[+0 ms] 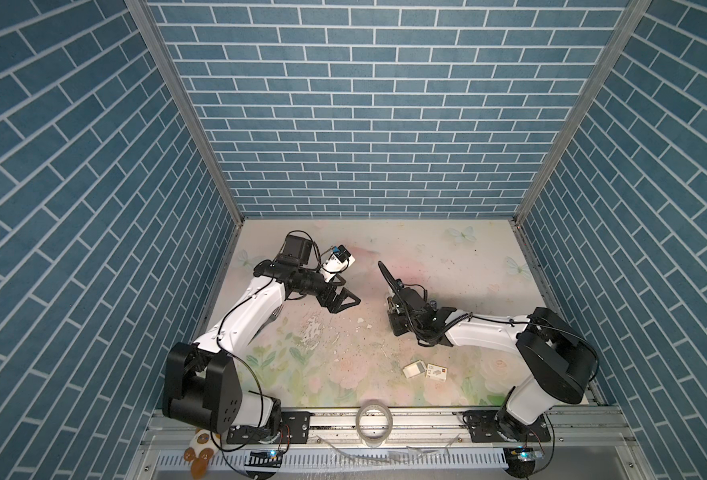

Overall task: Load the staples into the stapler
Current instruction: 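Lower the staple strip into the white stapler's open channel with the right gripper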

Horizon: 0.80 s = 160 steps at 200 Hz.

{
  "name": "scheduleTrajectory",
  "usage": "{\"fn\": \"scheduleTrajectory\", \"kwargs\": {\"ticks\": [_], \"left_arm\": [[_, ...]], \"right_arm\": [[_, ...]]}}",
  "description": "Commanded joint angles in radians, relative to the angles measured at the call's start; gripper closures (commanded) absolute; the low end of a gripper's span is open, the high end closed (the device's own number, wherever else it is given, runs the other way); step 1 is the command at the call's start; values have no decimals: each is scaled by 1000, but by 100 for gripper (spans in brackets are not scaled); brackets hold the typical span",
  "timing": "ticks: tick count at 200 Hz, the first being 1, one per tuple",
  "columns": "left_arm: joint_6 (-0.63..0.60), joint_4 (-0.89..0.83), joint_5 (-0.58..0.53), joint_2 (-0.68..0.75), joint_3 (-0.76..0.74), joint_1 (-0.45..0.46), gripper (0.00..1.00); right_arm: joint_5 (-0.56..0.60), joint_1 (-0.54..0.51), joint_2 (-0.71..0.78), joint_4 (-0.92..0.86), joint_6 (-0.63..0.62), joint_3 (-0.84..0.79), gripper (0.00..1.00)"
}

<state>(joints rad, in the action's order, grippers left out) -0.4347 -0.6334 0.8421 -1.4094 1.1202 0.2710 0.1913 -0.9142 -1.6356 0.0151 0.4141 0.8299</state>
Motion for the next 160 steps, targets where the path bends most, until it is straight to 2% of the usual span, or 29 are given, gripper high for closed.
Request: {"fn": "scheduleTrajectory", "kwargs": {"ticks": [1, 160], "left_arm": [[-6, -2, 9, -3, -11, -7, 2], [-7, -2, 9, 3, -14, -8, 2]], "right_arm": [[20, 3, -13, -17, 6, -2, 90], [33, 5, -30, -17, 9, -13, 91]]}}
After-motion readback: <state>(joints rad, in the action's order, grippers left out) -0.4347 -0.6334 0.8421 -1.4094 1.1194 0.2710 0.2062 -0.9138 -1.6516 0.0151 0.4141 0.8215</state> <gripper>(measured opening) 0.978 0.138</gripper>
